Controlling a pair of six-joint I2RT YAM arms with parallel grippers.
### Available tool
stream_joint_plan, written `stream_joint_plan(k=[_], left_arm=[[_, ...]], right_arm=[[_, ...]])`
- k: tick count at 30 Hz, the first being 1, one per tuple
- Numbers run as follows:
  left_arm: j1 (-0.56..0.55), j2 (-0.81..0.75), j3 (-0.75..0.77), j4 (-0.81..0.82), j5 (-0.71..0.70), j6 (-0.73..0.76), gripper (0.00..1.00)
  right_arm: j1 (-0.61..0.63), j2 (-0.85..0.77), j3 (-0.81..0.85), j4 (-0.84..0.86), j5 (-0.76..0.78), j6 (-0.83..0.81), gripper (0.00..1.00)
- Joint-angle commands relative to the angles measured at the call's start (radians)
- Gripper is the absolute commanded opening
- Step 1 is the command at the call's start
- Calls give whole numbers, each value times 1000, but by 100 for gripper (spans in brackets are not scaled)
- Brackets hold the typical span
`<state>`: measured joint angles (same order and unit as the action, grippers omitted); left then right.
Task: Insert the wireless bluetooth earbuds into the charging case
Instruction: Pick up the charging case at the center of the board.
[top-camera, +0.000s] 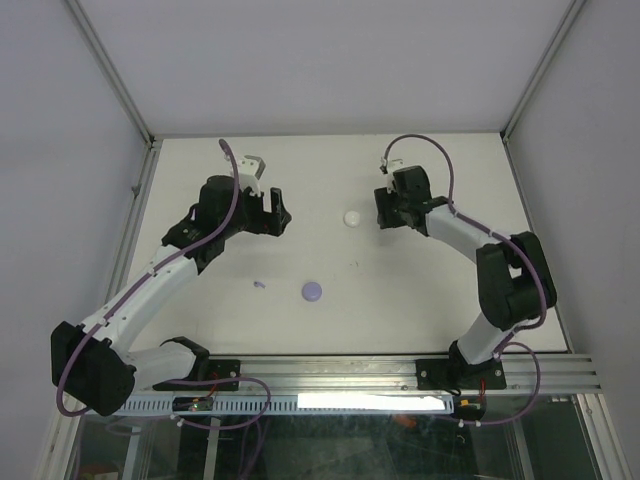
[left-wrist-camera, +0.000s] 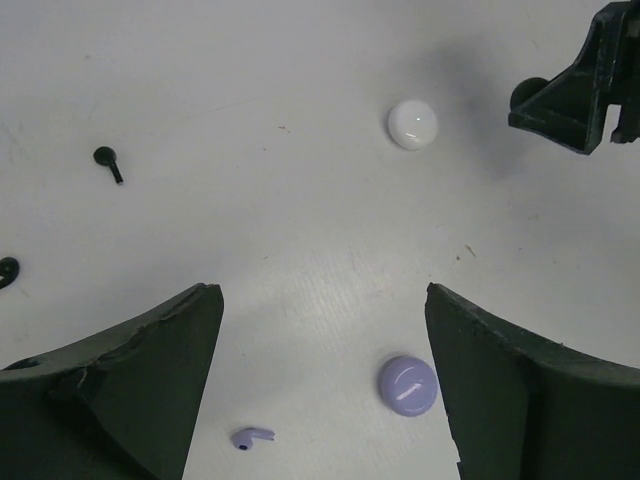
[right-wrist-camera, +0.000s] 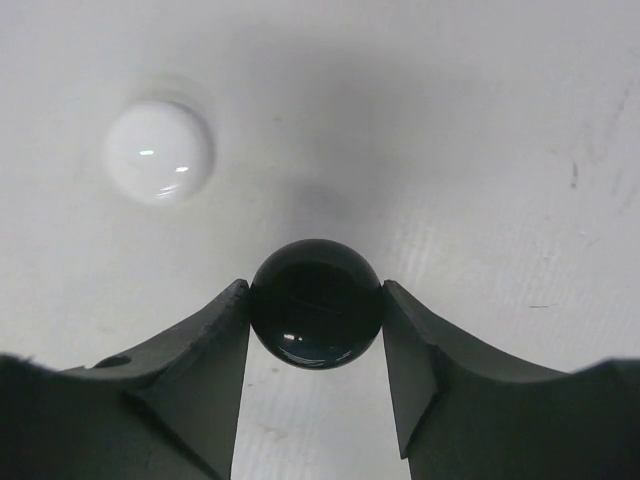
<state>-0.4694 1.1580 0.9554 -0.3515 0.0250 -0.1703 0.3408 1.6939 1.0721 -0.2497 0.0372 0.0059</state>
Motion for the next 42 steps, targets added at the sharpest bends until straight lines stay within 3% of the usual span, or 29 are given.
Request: stream_joint_plan(k=[1,8,14,19,42], left_arm=[[6,-5,70,47,116,-91,84],[6,9,94,70,249,-222,83],[5,50,80,127,341,-337,68],[-11,90,50,225,456,-405,64],[-128,240,31,346,557,-495,45]], right_arm=[[97,-154,-52,135,-29,9,47],[257,-340,-183,308,-46,-35,47],[375,-458,-299,478,-50,-93,48],[437,-525,-364,566,-48,-138,48],[514,-592,-435,671,-72,-203,48]])
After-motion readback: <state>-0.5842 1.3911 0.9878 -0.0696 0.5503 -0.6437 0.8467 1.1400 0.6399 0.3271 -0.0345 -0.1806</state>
